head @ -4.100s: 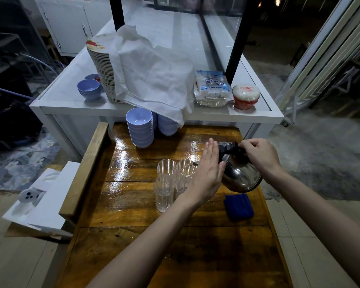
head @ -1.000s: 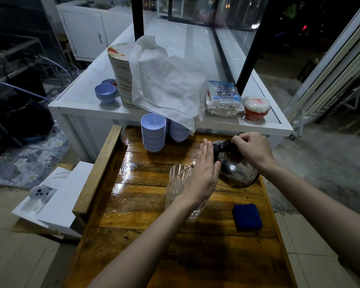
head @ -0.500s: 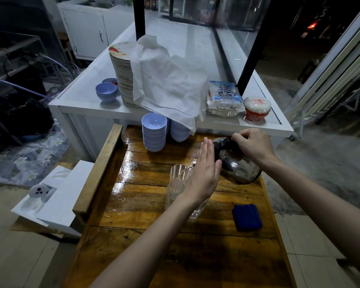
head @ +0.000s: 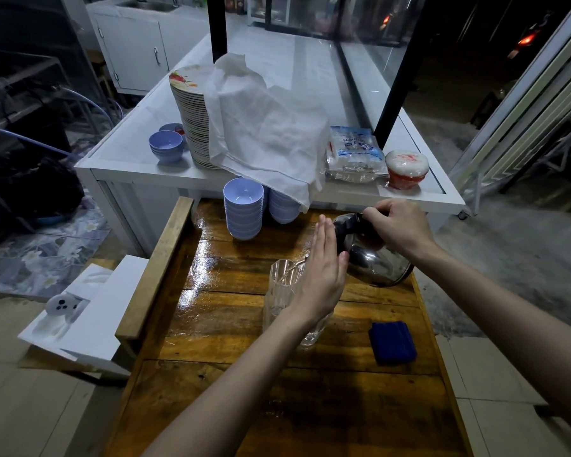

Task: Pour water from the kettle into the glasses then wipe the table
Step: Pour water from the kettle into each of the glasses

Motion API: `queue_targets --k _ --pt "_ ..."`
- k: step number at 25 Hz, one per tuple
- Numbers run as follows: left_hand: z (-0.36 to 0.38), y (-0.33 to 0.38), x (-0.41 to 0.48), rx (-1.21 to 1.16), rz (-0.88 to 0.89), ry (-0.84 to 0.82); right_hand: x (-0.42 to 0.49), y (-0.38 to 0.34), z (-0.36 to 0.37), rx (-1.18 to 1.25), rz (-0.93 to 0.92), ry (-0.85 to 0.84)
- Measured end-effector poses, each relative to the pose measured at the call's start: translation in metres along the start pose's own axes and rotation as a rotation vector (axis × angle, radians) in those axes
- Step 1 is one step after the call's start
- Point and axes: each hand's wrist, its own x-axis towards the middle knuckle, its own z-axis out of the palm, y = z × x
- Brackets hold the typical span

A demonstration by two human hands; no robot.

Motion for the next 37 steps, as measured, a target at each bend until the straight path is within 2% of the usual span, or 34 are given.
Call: queue_targets --k 37 --pt "-0.006 -0.010 -0.002 0.021 0.005 0.036 0.004 -0.012 0.009 -0.044 -0.121 0.022"
